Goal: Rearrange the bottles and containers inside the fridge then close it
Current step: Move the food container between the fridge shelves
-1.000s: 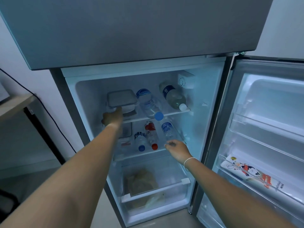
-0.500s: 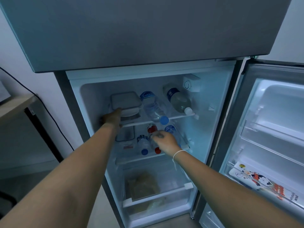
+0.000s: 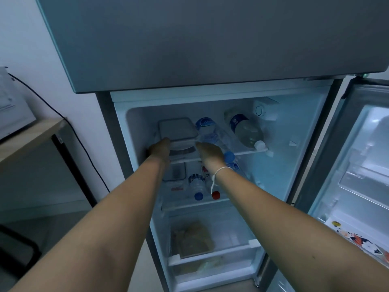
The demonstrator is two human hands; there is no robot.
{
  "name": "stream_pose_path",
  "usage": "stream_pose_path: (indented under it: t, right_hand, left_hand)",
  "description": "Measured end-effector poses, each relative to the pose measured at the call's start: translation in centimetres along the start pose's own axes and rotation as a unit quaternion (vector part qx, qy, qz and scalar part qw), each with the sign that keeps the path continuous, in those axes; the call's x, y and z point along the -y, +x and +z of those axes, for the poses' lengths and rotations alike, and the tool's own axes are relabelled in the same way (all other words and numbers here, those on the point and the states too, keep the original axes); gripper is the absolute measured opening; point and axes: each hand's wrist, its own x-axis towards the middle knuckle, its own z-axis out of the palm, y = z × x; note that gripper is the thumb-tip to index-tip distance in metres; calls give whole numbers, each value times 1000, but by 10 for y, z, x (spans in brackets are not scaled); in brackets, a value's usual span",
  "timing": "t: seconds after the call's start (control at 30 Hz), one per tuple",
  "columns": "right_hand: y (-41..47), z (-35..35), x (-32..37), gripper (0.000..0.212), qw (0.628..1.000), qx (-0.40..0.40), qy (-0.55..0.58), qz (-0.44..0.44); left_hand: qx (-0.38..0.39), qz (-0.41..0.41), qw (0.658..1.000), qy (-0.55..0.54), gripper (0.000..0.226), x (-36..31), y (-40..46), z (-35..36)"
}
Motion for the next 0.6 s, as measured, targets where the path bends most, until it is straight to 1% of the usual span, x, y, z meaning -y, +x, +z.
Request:
stream_pose_path:
  t: [0.07,0.13,0.17,0.2,0.23,0.27,0.33,0.37,0.47,0.53,0.57,0.6]
  right_hand:
    - [8,8,6,17,999,-7,35,17]
    - [16,15,9,22,997,-12,67,30]
    - [18,19,10,27,996,-15,81,31]
    - [21,22,10,44,994,-25,99,35]
    - [20,24,11,55,992,-37,112,38]
    - [22,26,11,61,991,-44,118,42]
    - [27,30,9,60,990,-46,126,44]
    - [30,31,8,58,989,-49,133,43]
    - [30,33,7,59,986,-58,150,44]
    - [31,33,4,56,984,-63,164,43]
    - [31,33,2,50,982,-63,172,41]
    - [31,33,0,38,981,-63,182,41]
  left_hand:
    - [-1,3,1000,5,33,0,1,1]
    - [-8,17,1000,10,41,1,4,1]
    - [-10,20,1000,14,43,2,5,0]
    - [-9,21,1000,18,44,3,6,1]
    - [-7,21,1000,19,41,5,7,0]
    - [-7,20,1000,17,37,6,6,0]
    - [-7,18,1000,13,32,6,6,0]
    - [-5,19,1000,16,35,5,6,-1]
    - [8,38,997,66,60,5,8,-4]
    - [25,52,995,84,61,4,9,-6]
    - [33,49,995,83,60,4,8,-7]
    - [37,45,995,81,59,4,6,-8]
